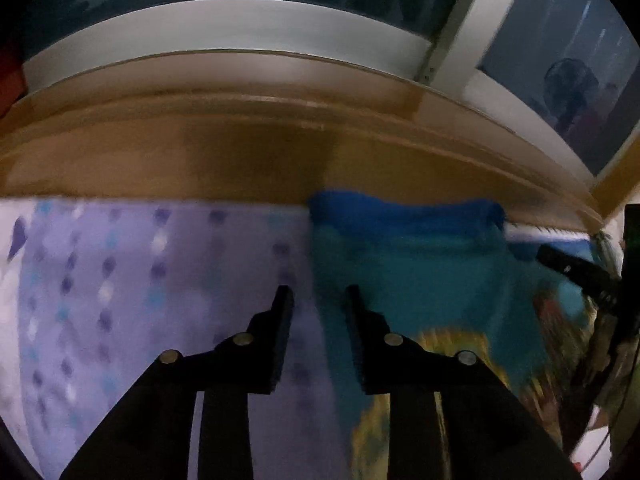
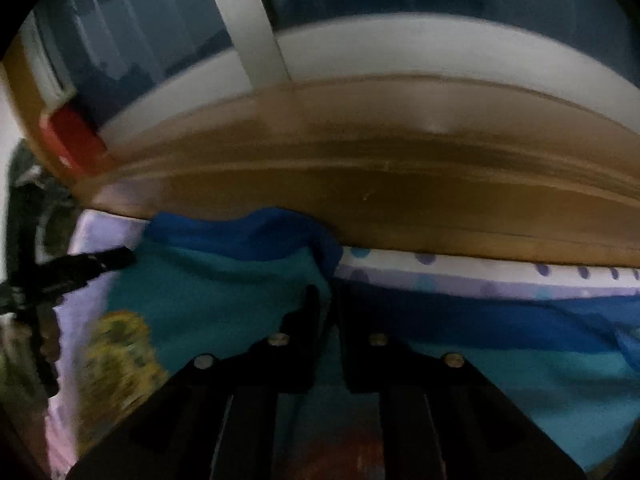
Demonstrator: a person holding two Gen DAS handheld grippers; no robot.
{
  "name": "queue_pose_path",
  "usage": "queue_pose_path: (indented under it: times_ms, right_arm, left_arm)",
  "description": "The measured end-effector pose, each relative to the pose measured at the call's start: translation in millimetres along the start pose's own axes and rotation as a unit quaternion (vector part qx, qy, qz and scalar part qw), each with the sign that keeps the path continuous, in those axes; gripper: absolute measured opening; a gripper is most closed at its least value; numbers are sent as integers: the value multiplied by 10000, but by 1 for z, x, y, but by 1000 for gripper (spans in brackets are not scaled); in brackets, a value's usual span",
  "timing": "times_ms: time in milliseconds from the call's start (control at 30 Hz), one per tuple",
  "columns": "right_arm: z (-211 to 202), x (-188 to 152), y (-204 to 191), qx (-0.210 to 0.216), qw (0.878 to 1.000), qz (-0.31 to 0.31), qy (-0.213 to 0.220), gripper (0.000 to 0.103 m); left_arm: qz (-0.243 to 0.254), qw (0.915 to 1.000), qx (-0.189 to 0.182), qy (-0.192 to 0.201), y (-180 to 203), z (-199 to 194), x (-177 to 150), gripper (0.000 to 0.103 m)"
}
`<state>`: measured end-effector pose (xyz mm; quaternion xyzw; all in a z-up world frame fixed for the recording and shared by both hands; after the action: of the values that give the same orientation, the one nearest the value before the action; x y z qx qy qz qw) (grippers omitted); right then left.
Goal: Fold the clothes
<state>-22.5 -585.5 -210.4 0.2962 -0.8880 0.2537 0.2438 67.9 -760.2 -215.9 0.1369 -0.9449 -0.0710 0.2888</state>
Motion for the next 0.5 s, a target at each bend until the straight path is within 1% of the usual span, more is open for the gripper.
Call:
queue_pose_path:
  times_ms: [33, 100, 133, 167, 267, 300, 433, 500]
  right_arm:
    - [-15, -6, -1, 104, 9999, 52, 30, 32]
    - [-46, -23, 1, 254, 9995, 186, 43, 37]
    - [-63, -36, 2, 290, 9993, 242, 41, 37]
    - [-81, -53, 5, 126, 9995, 303, 25, 37]
    - [-99, -81, 14, -236, 9981, 569, 70, 37]
    - [-109, -96, 18, -354, 9969, 699, 67, 37]
    - [-146, -152, 21, -804, 9888, 1253, -50, 37]
    - [-166, -173, 22, -912, 9825, 1621, -39, 37]
  left_arm:
    - [0, 10000, -40, -19, -1, -7, -10, 29]
    - [92, 9998, -75, -161, 0, -19, -35, 32]
    - [169, 9996, -47, -218, 3, -23, -48, 32]
    - [244, 9993, -23, -274, 5, -27, -60, 32]
    - [318, 9986, -205, -356, 17, -37, -94, 32]
    - [328, 9984, -277, -373, 18, -44, -107, 32]
    - [517, 9966, -456, -447, 30, -67, -150, 32]
    - [611, 9955, -556, -470, 30, -87, -175, 32]
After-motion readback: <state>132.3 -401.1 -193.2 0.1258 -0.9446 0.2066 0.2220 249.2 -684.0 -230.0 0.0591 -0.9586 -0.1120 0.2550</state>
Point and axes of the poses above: each gripper's, at about its wrist camera, not at the fingertips, and z roughly the way its jaws point, y to its right, x to its top, the point moved 10 cm from there along z, roughly the way its jaws point, and after that the axes turned 4 degrees about z, right-handed, at the moved point
